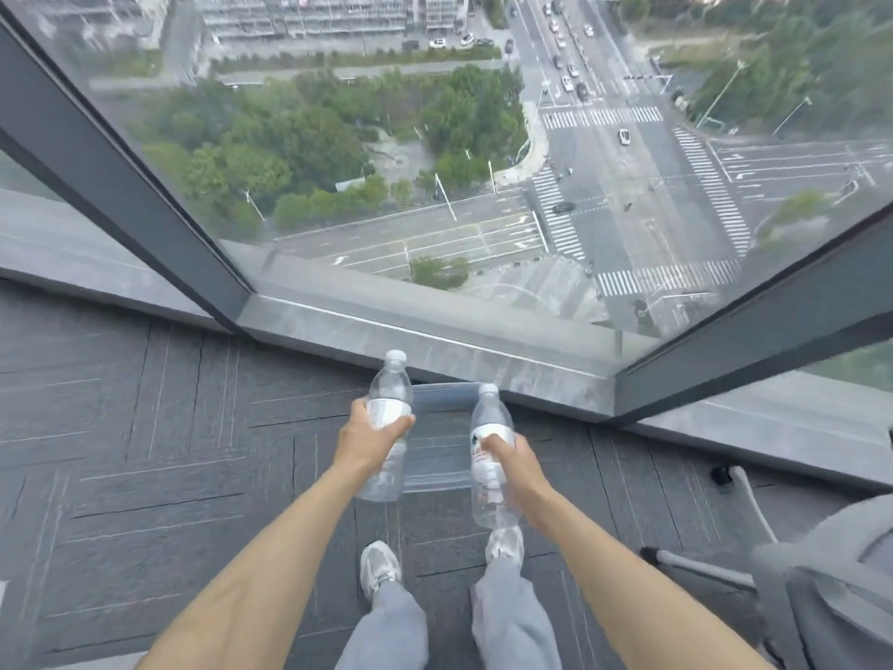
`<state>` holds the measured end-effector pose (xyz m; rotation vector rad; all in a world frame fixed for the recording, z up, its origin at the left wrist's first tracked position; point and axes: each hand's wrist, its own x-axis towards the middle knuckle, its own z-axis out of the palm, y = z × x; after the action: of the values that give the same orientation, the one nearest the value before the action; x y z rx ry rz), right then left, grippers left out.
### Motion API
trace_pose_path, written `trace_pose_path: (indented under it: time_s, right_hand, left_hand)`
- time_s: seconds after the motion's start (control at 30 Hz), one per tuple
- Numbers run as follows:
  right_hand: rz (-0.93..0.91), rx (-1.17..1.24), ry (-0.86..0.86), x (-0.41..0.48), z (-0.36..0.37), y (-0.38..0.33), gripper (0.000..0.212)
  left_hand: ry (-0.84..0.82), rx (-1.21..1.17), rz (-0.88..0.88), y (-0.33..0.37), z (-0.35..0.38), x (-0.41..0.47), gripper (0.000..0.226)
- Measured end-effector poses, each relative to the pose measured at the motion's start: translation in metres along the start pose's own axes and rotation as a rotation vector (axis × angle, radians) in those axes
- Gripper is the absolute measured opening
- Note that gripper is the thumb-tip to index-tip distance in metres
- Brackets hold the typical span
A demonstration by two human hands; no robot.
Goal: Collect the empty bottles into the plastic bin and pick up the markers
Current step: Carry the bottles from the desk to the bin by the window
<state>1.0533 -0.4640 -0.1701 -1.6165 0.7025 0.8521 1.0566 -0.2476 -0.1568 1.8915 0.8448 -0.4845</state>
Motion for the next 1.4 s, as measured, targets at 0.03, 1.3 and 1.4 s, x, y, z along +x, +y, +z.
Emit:
trace_pose_path:
  time_s: [0.03, 1.3, 1.4]
  right_hand:
    - [0.011, -0.029, -0.016, 0.020, -0.003, -0.003, 0.036]
    - [0.103, -0.137, 0.107, 0.126, 0.028, 0.033, 0.071]
    - [0.110, -0.122, 0.131, 0.124, 0.026, 0.041, 0.066]
  left_hand:
    - [0.007, -0.009, -0.006, 0.000, 0.006, 0.016, 0.068]
    - [-0.042, -0.020, -0.168, -0.070, 0.041, 0.081, 0.070]
    - [-0.055, -0.006, -0.181, -0.074, 0.048, 0.079, 0.071]
